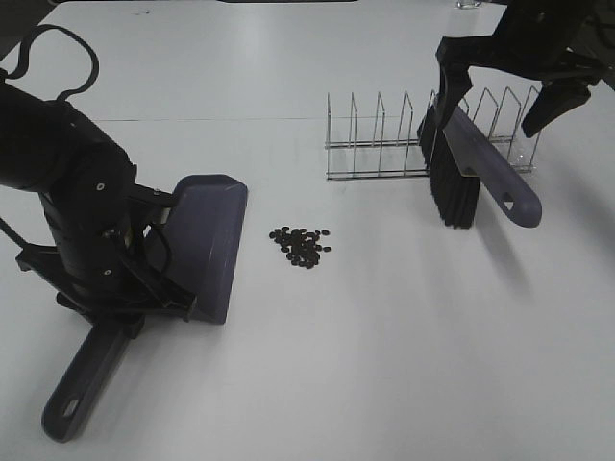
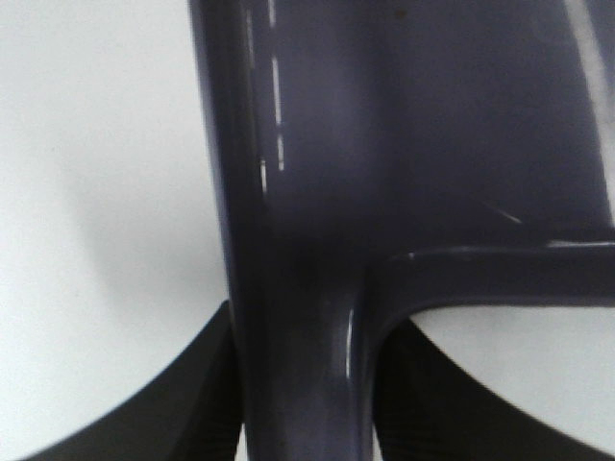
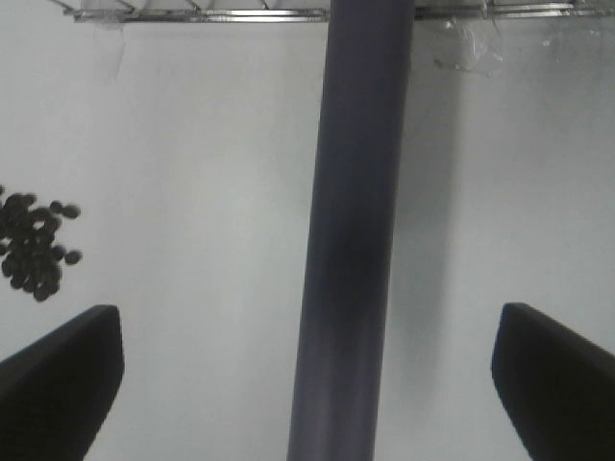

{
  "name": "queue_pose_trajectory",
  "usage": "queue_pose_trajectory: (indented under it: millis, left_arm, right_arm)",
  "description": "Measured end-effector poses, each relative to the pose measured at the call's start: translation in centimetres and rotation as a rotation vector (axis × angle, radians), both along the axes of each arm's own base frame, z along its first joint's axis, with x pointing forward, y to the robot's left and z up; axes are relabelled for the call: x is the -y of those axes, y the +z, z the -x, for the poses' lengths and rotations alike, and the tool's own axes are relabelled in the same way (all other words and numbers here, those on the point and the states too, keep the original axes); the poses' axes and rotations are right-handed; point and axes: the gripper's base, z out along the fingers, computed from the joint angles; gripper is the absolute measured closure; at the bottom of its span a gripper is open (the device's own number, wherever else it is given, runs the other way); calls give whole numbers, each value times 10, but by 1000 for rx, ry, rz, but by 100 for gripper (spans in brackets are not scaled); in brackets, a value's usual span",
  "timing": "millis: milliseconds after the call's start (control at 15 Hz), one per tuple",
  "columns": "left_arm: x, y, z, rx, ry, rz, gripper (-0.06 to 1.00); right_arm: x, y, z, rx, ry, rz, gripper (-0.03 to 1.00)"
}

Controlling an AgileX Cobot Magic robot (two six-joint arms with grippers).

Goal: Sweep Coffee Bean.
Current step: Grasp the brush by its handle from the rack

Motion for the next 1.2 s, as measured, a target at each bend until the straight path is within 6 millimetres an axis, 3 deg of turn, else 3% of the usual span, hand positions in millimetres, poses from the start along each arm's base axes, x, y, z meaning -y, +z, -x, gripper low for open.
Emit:
queue_pose_trajectory:
  millis: [133, 400, 667, 933, 1200]
  left_arm:
    - [0, 0, 0, 0, 1, 1, 60]
    - [0, 0, 0, 0, 1, 1, 60]
    - [0, 0, 0, -1, 1, 0, 60]
    - [0, 0, 0, -1, 1, 0, 60]
    - [0, 0, 0, -1, 1, 0, 60]
  right_arm:
    - [-3, -32, -30, -12, 9, 3, 3]
    - [-4, -67, -40, -68, 25, 11, 3]
    - [-4, -78, -41, -90, 30, 12, 5]
    - [-4, -79, -41, -92, 32, 12, 20]
    - [-6, -86, -41, -111, 25, -11, 24]
